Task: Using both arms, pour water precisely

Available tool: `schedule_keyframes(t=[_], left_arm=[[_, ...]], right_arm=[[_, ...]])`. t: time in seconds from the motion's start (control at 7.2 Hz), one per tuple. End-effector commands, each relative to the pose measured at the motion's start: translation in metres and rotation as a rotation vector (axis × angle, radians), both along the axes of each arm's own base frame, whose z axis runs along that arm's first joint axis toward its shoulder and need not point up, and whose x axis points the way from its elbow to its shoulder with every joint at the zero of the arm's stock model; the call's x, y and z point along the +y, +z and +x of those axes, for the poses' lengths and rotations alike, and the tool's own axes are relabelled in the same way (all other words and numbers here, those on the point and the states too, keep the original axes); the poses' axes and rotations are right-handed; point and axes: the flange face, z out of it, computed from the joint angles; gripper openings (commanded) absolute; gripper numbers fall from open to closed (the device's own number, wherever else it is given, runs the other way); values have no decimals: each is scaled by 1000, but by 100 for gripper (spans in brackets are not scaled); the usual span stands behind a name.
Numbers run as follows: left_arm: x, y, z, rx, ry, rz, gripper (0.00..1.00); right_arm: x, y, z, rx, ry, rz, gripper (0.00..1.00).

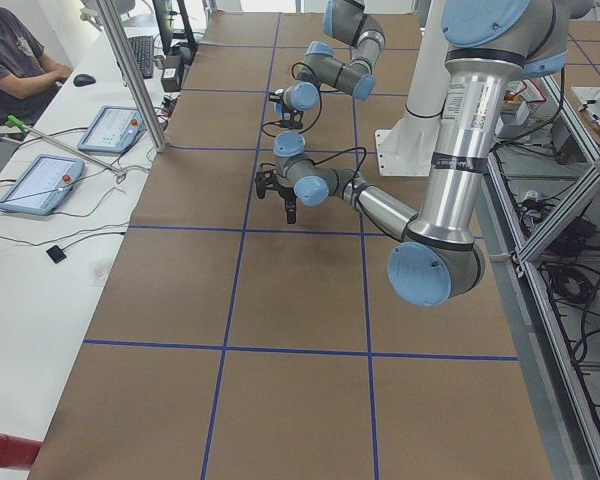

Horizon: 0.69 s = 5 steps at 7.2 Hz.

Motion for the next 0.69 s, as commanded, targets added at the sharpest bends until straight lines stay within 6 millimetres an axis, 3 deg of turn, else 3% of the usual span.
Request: schedule_keyframes(t=[0.0, 0.14, 0.42, 0.56], left_arm=[[-5, -3, -5, 7, -13, 4, 99], [-7, -8, -5, 13, -18, 9, 99], [-8, -13, -4, 19, -19, 13, 99], [-9, -18, -3, 26, -20, 18, 99]], right_arm=[[3, 7, -3, -149, 168, -20, 0], [3, 17, 4, -241, 242, -27, 0], [-14, 24, 44, -439, 445, -136, 0], [-15, 54, 69, -591, 558, -164, 0]])
